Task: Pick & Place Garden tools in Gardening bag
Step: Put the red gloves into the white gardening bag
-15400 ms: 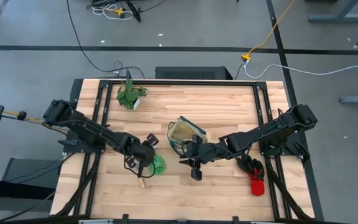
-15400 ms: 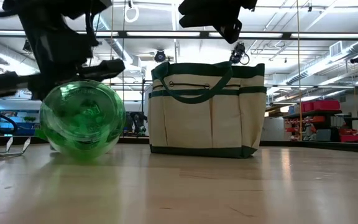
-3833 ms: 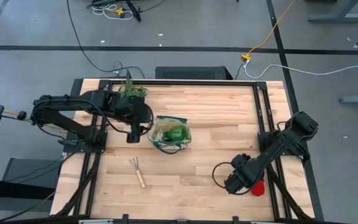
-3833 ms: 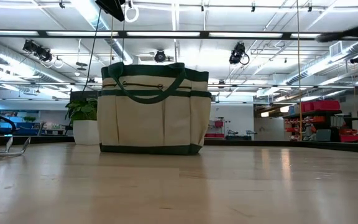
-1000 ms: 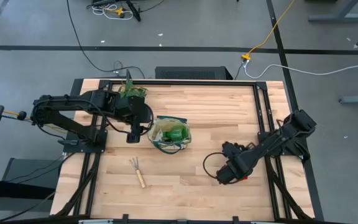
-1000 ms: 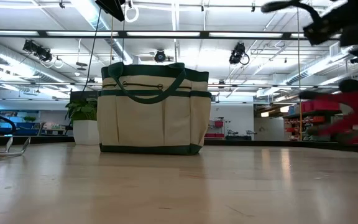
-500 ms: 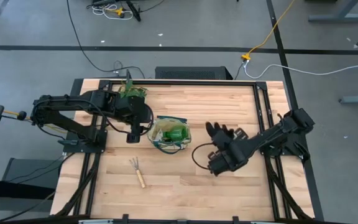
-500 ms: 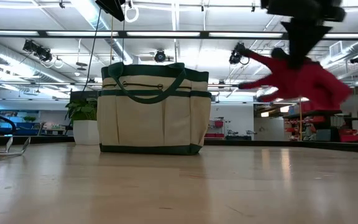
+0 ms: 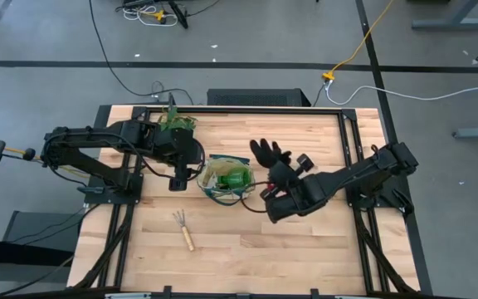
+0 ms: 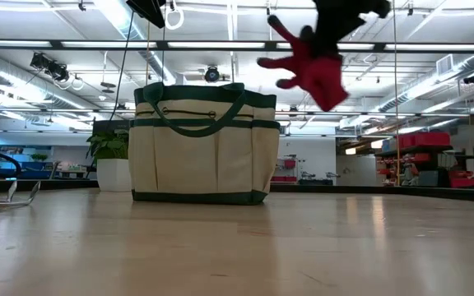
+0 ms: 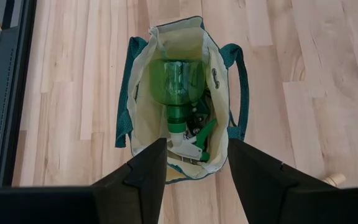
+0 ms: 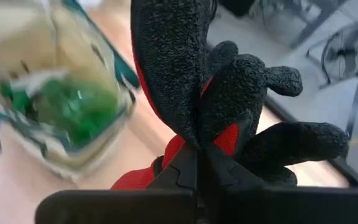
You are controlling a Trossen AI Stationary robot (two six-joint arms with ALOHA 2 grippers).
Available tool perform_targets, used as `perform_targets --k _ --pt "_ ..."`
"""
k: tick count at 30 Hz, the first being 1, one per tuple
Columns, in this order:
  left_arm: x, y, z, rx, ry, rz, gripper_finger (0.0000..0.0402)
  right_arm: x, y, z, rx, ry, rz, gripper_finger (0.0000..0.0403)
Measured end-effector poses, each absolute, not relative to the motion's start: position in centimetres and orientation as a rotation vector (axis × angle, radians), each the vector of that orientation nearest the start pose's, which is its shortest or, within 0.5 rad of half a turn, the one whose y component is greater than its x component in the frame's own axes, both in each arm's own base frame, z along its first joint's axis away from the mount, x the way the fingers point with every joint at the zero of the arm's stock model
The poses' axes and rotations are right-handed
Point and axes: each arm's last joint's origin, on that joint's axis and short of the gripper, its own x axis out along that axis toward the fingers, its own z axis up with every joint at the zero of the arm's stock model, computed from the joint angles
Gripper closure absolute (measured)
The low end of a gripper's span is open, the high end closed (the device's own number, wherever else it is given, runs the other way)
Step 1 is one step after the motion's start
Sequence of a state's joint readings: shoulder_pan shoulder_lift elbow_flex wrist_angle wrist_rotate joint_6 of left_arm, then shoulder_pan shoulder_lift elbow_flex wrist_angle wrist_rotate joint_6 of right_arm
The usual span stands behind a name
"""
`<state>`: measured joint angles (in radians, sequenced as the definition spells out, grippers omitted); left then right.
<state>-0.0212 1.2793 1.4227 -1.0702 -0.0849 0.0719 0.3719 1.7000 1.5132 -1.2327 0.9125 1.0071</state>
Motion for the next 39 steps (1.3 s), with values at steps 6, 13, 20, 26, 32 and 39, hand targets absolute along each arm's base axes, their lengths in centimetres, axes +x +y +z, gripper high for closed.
perform_targets --k 6,13,20,26,32,39 --pt "23.6 -0.3 37.4 0.116 0.928 0.026 0.0225 32.5 8.6 30.1 -0.053 0.640 -0.891 0.0402" --pt "23.6 -0.3 37.4 0.116 0.928 0.026 0.0225 34.9 7.9 31.4 -0.131 0.521 -0.854 0.0402" --pt "23.6 -0.2 37.4 0.116 0.928 0.026 0.0225 36.3 7.4 32.5 -0.181 0.472 -0.777 0.0402" --pt "23.6 -0.2 37.4 0.116 0.928 0.026 0.0225 36.7 7.1 32.3 -0.217 0.494 -0.746 0.0402" --pt "23.6 -0.2 37.3 0.117 0.928 0.026 0.0225 38.6 6.9 30.3 -0.306 0.541 -0.715 0.0402" --pt "23.5 -0.2 37.3 0.117 0.941 0.025 0.0225 40.0 7.0 28.3 -0.406 0.595 -0.671 0.0402"
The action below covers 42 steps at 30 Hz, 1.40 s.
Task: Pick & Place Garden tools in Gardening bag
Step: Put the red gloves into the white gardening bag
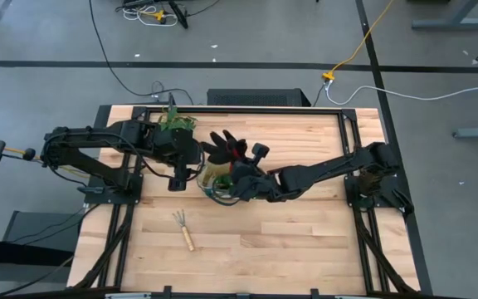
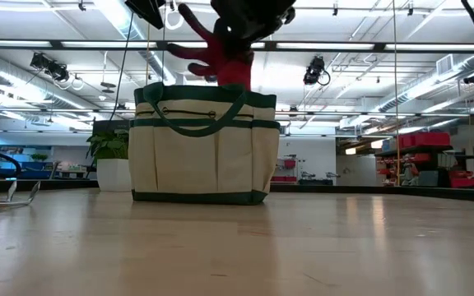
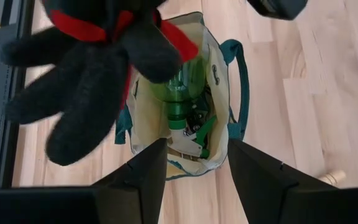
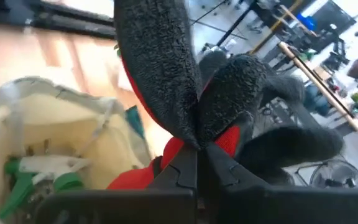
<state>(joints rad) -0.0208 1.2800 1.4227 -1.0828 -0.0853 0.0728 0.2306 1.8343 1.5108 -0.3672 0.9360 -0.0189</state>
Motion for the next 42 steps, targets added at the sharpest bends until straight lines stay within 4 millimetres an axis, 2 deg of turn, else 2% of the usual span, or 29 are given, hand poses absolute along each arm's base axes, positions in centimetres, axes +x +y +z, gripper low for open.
perform_targets --k 4,23,33,42 --pt "23.5 -0.2 37.2 0.117 0.946 0.025 0.0225 40.1 7.2 28.2 -0.386 0.608 -0.592 0.0402" --pt "23.4 -0.2 37.2 0.118 0.956 0.025 0.0225 40.0 7.6 26.5 -0.425 0.738 -0.469 0.0402" --pt "23.4 -0.2 37.2 0.117 0.955 0.026 0.0225 40.2 7.8 26.4 -0.380 0.738 -0.366 0.0402" --pt "23.4 -0.2 37.2 0.120 0.955 0.030 0.0225 41.1 6.9 26.8 -0.365 0.675 -0.341 0.0402"
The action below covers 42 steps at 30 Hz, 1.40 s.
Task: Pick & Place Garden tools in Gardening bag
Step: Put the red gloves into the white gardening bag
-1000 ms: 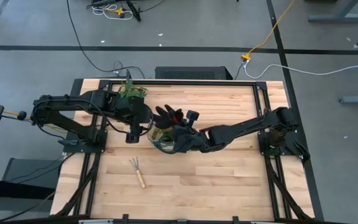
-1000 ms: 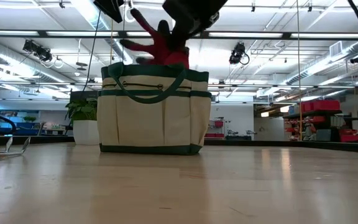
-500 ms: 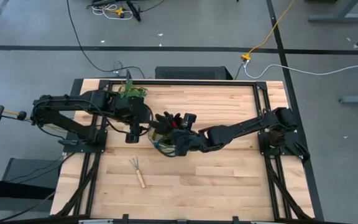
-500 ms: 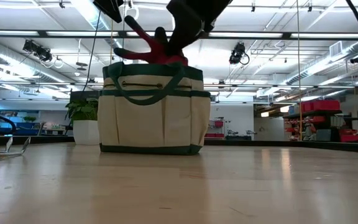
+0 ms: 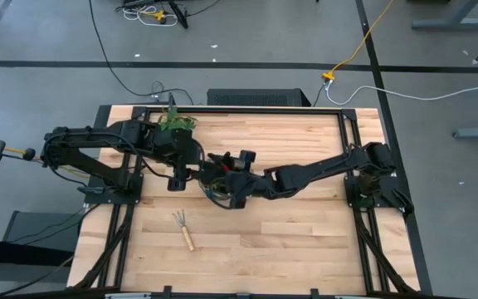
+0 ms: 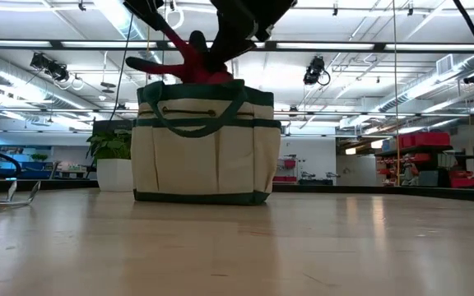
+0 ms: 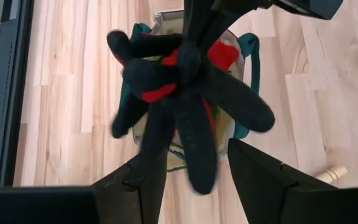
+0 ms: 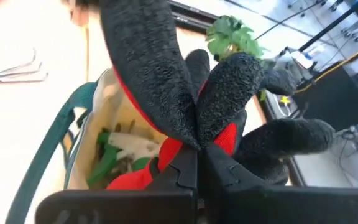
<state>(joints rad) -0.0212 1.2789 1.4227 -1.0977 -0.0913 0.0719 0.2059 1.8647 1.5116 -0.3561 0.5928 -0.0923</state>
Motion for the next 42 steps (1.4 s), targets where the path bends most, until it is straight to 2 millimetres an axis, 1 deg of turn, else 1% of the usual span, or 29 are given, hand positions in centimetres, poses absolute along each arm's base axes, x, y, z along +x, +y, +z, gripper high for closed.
perform_targets --k 2,5,10,13,21,42 --pt "23.4 -0.2 37.2 0.120 0.955 0.032 0.0225 41.3 6.6 26.9 -0.360 0.660 -0.335 0.0402" --pt "23.4 -0.2 37.2 0.121 0.955 0.031 0.0225 41.7 6.2 26.3 -0.372 0.674 -0.329 0.0402" --pt "23.4 -0.2 37.2 0.121 0.956 0.031 0.0225 42.5 5.9 24.2 -0.384 0.733 -0.312 0.0402" --pt "23.3 -0.2 37.2 0.121 0.960 0.031 0.0225 42.4 5.9 23.6 -0.400 0.769 -0.321 0.0402" --pt "23.3 -0.2 37.2 0.121 0.964 0.032 0.0225 42.3 6.7 24.0 -0.413 0.748 -0.300 0.0402" --pt "23.3 -0.2 37.1 0.121 0.965 0.031 0.0225 42.4 6.8 24.0 -0.381 0.741 -0.282 0.0401"
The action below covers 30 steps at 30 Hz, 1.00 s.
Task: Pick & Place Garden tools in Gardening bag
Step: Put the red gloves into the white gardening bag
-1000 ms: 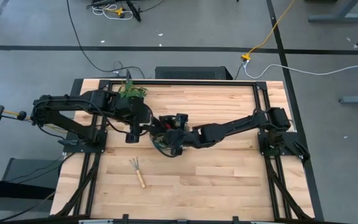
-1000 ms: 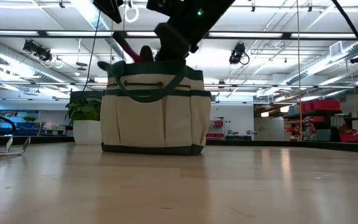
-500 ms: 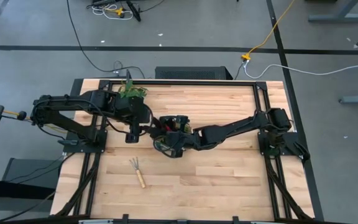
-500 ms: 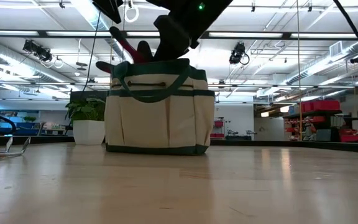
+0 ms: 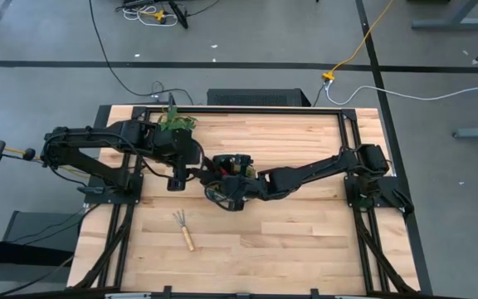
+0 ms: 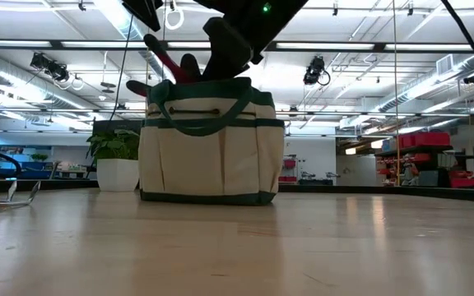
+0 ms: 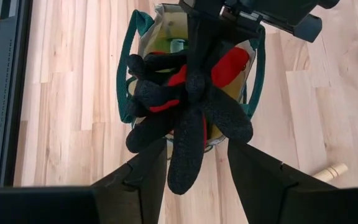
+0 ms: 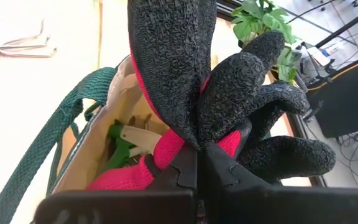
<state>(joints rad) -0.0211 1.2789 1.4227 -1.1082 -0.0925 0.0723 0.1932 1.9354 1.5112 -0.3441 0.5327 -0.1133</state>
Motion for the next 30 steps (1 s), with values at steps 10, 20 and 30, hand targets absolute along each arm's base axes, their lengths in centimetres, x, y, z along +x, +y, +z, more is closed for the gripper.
perform_targets --k 10,20,30 --pt "23.2 -0.2 37.1 0.122 0.972 0.031 0.0225 41.9 7.2 23.9 -0.384 0.778 -0.255 0.0399" --pt "23.2 -0.2 37.1 0.122 0.972 0.031 0.0225 41.0 7.5 25.6 -0.263 0.748 -0.252 0.0305" --pt "23.2 -0.2 37.1 0.122 0.974 0.031 0.0225 39.3 7.0 26.4 -0.022 0.816 -0.320 0.0210"
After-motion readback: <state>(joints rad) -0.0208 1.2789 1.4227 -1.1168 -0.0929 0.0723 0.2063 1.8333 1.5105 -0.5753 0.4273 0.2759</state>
